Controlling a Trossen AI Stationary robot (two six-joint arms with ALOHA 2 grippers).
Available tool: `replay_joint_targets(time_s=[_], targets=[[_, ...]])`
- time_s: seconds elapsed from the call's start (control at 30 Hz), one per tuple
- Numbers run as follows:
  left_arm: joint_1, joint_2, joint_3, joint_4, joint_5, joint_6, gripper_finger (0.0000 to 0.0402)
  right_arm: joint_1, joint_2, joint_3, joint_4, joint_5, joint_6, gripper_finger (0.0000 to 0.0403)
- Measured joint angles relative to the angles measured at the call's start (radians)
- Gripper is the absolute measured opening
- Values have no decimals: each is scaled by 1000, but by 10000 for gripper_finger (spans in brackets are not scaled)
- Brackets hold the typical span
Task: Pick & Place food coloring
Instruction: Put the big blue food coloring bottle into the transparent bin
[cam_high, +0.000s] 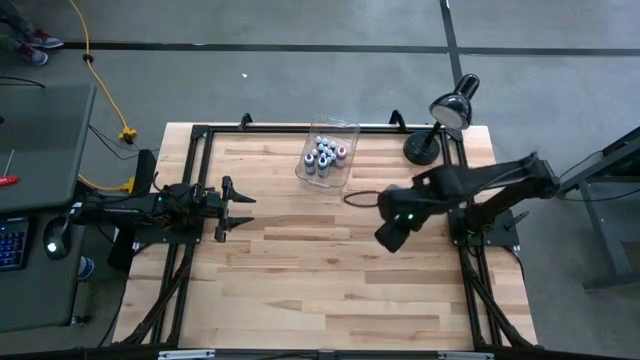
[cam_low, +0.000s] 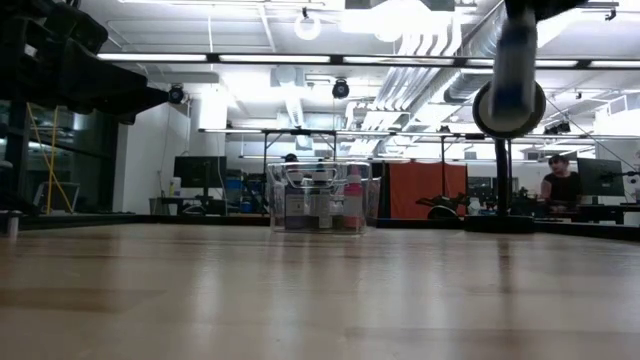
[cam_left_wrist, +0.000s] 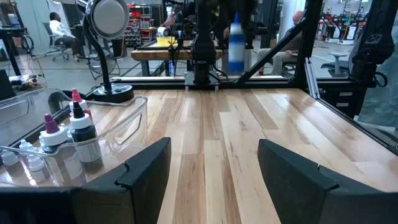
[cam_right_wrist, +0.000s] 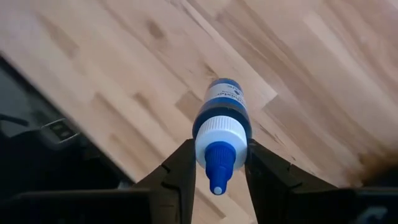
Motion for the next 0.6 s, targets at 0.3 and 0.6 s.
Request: replay_joint_targets(time_s=[0.3,0.6], targets=[[0,0,0,0,0,0,239,-22,-1,312,-142,17,-102,106],[0,0,0,0,0,0,239,-95,45,466,-144,116,-293,106]])
